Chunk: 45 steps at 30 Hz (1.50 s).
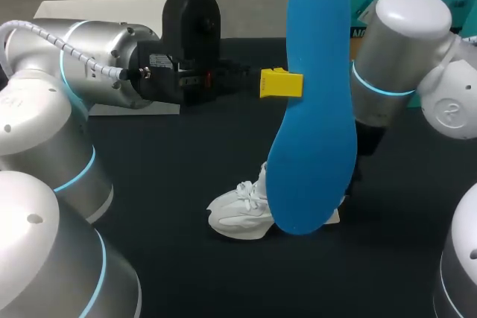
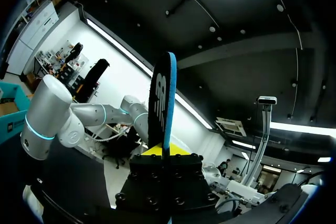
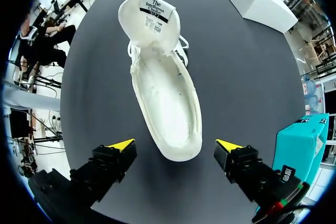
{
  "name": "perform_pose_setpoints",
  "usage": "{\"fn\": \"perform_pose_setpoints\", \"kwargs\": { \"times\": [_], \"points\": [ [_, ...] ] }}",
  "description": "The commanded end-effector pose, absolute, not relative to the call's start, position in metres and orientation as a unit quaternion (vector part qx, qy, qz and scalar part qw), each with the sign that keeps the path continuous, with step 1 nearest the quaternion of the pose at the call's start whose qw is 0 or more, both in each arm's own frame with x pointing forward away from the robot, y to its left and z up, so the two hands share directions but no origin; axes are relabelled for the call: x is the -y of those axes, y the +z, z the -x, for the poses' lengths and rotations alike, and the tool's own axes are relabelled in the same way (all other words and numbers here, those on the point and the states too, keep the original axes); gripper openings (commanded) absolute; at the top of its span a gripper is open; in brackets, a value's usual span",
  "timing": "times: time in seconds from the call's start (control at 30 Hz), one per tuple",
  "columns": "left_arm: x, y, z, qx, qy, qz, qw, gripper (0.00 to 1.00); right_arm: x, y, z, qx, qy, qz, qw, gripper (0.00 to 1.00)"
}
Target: Take the shoe out of the shoebox, open the shoe tongue, remove and reinsert the insole, then place the shoe into the shoebox
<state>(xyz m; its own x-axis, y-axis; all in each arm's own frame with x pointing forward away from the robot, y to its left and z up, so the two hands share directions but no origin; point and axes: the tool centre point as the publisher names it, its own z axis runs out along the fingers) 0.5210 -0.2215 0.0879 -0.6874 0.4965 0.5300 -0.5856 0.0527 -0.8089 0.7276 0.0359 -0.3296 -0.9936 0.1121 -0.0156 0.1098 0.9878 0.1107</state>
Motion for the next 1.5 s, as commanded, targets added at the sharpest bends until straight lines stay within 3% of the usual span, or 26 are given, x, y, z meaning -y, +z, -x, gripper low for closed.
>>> {"fn": "perform_pose_setpoints", "kwargs": {
  "times": [0.03,0.6,1.0,1.27,1.3,1.33,1.43,1.47,1.5],
  "points": [
    [0.227,0.093,-0.509,0.6,0.704,-0.068,0.374,0.0,-0.035,-0.33,-0.726,-0.997,0.055,-0.056,0.012,1.0],
    [0.227,0.093,-0.509,0.6,0.704,-0.068,0.374,0.0,-0.083,-0.344,-0.775,-0.998,0.039,-0.047,0.018,1.0],
    [0.227,0.093,-0.509,0.6,0.704,-0.068,0.374,0.0,-0.101,-0.363,-0.779,-0.999,0.032,-0.026,0.001,1.0],
    [0.227,0.093,-0.509,0.6,0.704,-0.068,0.374,0.0,-0.116,-0.374,-0.77,-0.999,0.028,-0.003,-0.015,0.8],
    [0.227,0.093,-0.509,0.6,0.704,-0.068,0.374,0.0,-0.117,-0.375,-0.768,-1.0,0.027,-0.002,-0.015,0.73],
    [0.227,0.093,-0.509,0.6,0.704,-0.068,0.374,0.0,-0.117,-0.377,-0.767,-0.999,0.027,-0.001,-0.017,0.55],
    [0.227,0.093,-0.509,0.6,0.704,-0.068,0.374,0.0,-0.114,-0.384,-0.763,-0.999,0.026,-0.003,-0.027,0.29],
    [0.227,0.093,-0.509,0.6,0.704,-0.068,0.374,0.0,-0.113,-0.387,-0.762,-0.999,0.026,-0.007,-0.033,0.01],
    [0.227,0.093,-0.509,0.6,0.704,-0.068,0.374,0.0,-0.111,-0.39,-0.761,-0.999,0.028,-0.007,-0.038,0.0]
  ]
}}
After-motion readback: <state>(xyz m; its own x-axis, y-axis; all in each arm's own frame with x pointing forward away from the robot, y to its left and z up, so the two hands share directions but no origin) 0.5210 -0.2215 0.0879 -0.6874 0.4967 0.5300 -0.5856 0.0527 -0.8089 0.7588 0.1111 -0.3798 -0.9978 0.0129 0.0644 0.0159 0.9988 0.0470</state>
